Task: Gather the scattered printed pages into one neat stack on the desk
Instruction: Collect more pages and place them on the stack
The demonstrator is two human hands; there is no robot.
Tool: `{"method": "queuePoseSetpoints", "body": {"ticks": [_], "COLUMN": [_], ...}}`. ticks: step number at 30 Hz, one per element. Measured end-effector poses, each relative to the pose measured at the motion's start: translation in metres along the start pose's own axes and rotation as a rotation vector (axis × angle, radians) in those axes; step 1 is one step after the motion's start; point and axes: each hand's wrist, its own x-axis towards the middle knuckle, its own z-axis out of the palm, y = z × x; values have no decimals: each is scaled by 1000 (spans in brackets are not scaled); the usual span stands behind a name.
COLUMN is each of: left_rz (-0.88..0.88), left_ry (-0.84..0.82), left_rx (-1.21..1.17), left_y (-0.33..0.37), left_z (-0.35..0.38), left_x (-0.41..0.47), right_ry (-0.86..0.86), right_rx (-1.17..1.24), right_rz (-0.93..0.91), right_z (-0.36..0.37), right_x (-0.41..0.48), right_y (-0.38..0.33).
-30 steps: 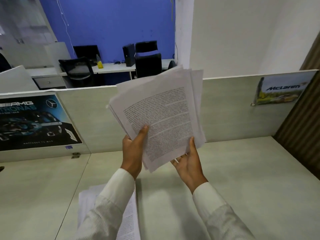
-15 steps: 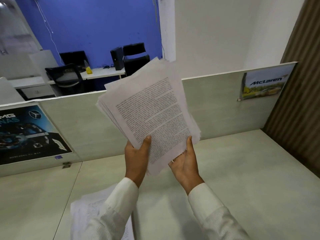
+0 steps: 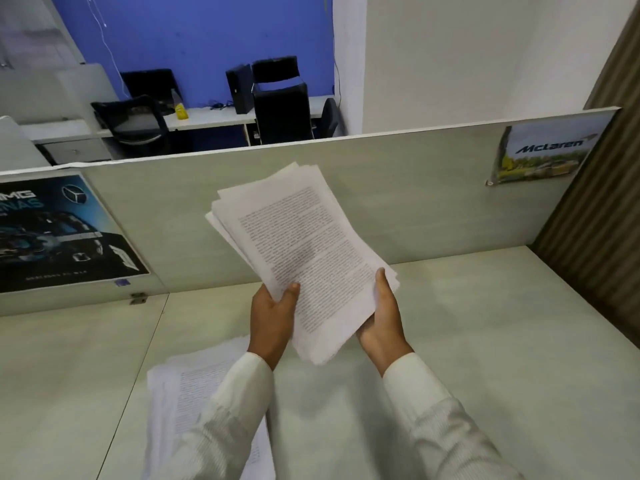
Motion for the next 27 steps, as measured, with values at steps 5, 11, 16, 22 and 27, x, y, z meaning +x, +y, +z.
{"method": "queuePoseSetpoints", "body": {"ticks": [5,11,16,22,27], "left_rz": [-81,-202,-448,-647,-630], "left_ry": [-20,-74,-153,-94,3], "left_rx": [-6,0,-130,-391,-113], "left_y": [-2,-14,-25,-27,-61], "left_z": [-39,-81,-94,-119,-149], "left_x": [-3,-17,-48,-80,-89], "right_ry": [71,-185,-350,-358,-439], "right_rx": [-271,-692,-836,-902,-1080], "right_rz": [-29,51,164,248,340], "right_z": [-20,-23,1,-3,-10], "right_x": [-5,-21,-41,-40,-49], "right_y": [-8,-14,11,29,84]}}
